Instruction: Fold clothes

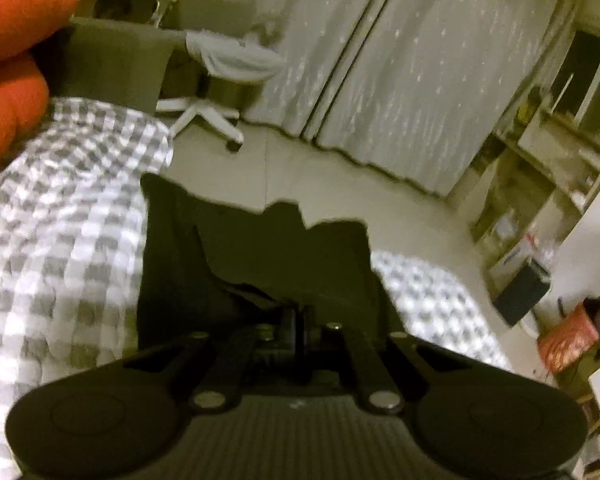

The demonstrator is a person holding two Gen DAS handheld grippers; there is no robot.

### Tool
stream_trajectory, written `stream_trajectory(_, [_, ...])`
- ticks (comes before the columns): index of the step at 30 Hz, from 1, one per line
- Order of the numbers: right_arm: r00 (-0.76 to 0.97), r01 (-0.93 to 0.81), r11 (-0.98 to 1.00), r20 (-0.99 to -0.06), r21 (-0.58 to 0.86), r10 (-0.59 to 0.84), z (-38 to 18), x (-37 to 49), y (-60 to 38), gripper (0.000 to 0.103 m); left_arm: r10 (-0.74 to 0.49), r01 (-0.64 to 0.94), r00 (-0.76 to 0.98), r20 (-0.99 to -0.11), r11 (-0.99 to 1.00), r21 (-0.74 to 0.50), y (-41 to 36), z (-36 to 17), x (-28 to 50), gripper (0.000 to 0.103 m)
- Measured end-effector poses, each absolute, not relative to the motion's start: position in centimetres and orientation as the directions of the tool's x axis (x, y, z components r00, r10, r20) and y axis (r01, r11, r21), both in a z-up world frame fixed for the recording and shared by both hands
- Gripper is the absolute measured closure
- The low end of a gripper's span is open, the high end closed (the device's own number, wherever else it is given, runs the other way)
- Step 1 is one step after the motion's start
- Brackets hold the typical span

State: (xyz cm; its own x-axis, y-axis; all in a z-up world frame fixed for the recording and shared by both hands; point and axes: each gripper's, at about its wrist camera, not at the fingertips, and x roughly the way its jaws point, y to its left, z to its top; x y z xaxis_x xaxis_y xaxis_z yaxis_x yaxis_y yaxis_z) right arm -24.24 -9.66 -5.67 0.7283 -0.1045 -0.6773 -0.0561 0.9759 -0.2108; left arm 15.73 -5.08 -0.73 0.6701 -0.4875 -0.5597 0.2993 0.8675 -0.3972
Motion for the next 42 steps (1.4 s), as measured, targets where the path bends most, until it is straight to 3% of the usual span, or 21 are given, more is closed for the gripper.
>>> stream_trajectory(6, [0.734, -0.086, 0.965, -0.671, -0.247, -0.106, -5.5, -24.8, -9.1, 0.100, -0.488, 0.272, 0.700, -0.521, 0.857, -0.438, -4.2, -0.3, 16.4, 0.100])
stream_trajectory(13, [0.701, -0.183, 0.901, -0.695, -0.392, -0.160, -8.6, -24.9, -7.5, 0.100, -0.447, 0.272, 0.722, -0.527, 0.885, -0.379, -4.3, -0.5, 16.5, 0.100])
stream_trajectory(18, [0.739, -0.216, 0.930, -0.673, -0.296, -0.043, -6.3, -25.4, -7.7, 0.100, -0.434, 0.257, 0.732, -0.525, 0.890, -0.376, -4.2, -0.5, 16.8, 0.100])
stream_trajectory(37, [0.761, -0.209, 0.941, -0.649, -0.268, -0.016, -9.6, -24.3, -6.2, 0.099, -0.454, 0.249, 0.750, -0.482, 0.868, -0.430, -4.8, -1.1, 18.2, 0.100])
stream_trajectory(42, [0.744, -0.251, 0.953, -0.663, -0.171, 0.078, -8.2, -24.6, -7.3, 0.086, -0.431, 0.253, 0.748, -0.505, 0.889, -0.383, -5.4, -1.8, 18.6, 0.100])
